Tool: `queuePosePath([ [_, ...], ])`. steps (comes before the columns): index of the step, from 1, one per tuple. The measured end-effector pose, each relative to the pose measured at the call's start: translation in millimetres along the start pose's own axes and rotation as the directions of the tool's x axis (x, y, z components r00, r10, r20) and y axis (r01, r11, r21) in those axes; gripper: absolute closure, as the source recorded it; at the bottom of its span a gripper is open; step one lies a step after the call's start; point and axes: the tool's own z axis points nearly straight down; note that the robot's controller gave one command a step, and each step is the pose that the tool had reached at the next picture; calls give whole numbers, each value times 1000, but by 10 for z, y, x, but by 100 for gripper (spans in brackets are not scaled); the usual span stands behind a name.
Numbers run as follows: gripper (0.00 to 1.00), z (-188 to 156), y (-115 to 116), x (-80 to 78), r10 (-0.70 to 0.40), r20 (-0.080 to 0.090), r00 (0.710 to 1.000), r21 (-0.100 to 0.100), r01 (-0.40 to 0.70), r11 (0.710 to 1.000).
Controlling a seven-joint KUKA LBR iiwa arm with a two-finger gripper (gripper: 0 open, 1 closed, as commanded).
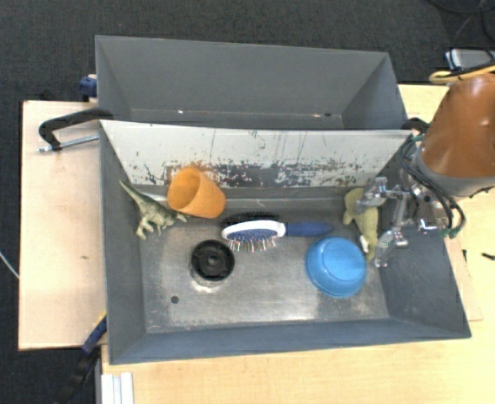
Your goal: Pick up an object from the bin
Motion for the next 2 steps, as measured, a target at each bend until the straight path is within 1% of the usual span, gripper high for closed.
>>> queuePosePath([
  [1, 0, 502, 279, -342, -112, -12, 994, -4, 112, 994],
  [2, 0, 537, 752, -365, -150, 4, 989, -10, 150, 989],
])
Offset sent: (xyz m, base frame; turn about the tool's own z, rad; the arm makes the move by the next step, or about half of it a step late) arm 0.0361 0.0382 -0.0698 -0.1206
